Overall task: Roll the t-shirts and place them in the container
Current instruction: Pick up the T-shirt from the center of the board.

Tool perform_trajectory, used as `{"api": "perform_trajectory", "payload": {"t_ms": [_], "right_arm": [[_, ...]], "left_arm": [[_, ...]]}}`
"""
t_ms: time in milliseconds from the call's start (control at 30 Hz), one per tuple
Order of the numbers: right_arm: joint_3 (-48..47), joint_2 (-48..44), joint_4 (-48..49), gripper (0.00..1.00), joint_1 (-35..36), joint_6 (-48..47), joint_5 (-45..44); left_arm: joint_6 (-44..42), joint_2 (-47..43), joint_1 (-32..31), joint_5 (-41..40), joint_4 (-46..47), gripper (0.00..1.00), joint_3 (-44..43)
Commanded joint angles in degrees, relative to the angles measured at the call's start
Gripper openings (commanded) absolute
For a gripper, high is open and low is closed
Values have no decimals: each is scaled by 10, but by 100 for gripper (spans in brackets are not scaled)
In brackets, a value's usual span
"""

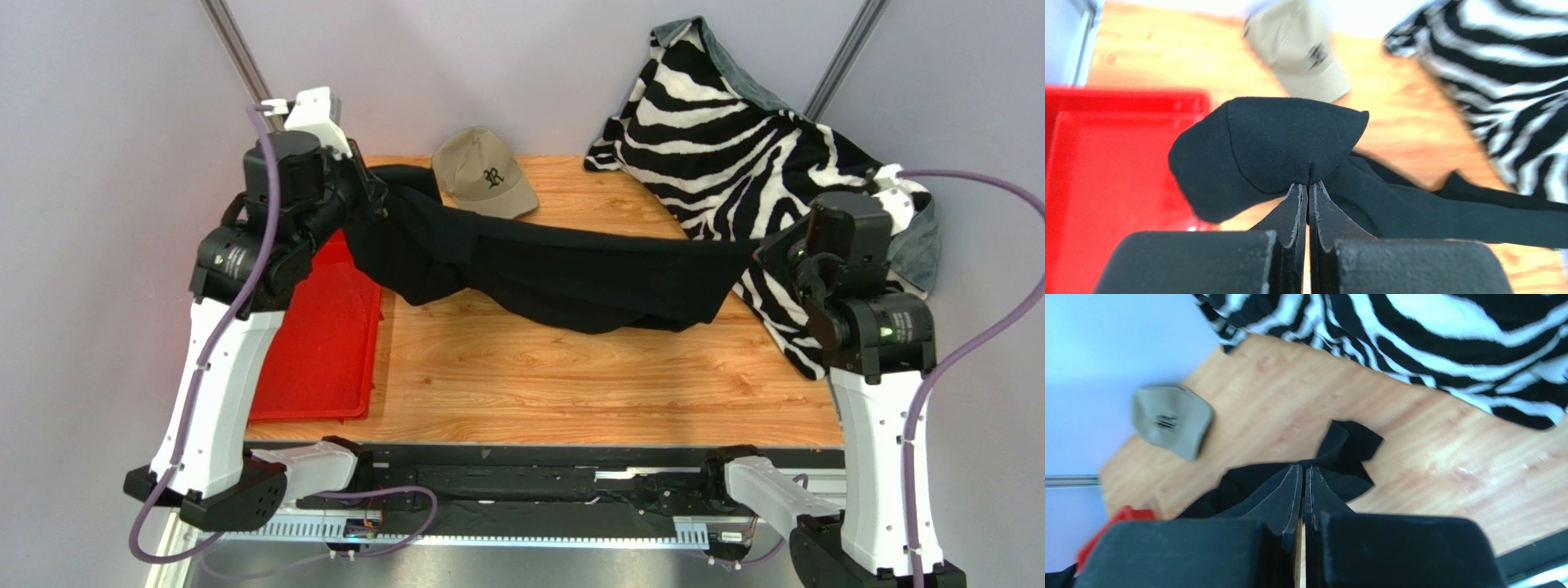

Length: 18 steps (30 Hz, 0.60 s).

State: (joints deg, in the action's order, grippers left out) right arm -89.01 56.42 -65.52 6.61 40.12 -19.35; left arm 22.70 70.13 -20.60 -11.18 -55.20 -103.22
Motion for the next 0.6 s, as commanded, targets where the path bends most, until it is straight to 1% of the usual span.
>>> {"api": "perform_trajectory", "payload": {"t_ms": [0,100,267,400,433,500,567], "right_arm": [[-126,12,27,0,-5,-13,11],[-201,18,18,0,-5,-12,10],[-266,-17,9,0,-6,-10,-1],[-325,-41,-1,0,-5,-8,3],[-345,-43,-3,0,-5,-7,10],[-354,-46,3,0,-5,-4,20],[-355,-29,14,0,-5,-9,31]], "left_arm": [[15,-41,6,43,81,0,-59],[23,-67,6,62,104,0,-79],[33,-133,6,81,156,0,-78],[39,-187,6,92,178,0,-94],[45,-191,6,93,179,0,-99],[55,-191,6,90,178,0,-115],[62,-171,6,80,175,0,-121]]}}
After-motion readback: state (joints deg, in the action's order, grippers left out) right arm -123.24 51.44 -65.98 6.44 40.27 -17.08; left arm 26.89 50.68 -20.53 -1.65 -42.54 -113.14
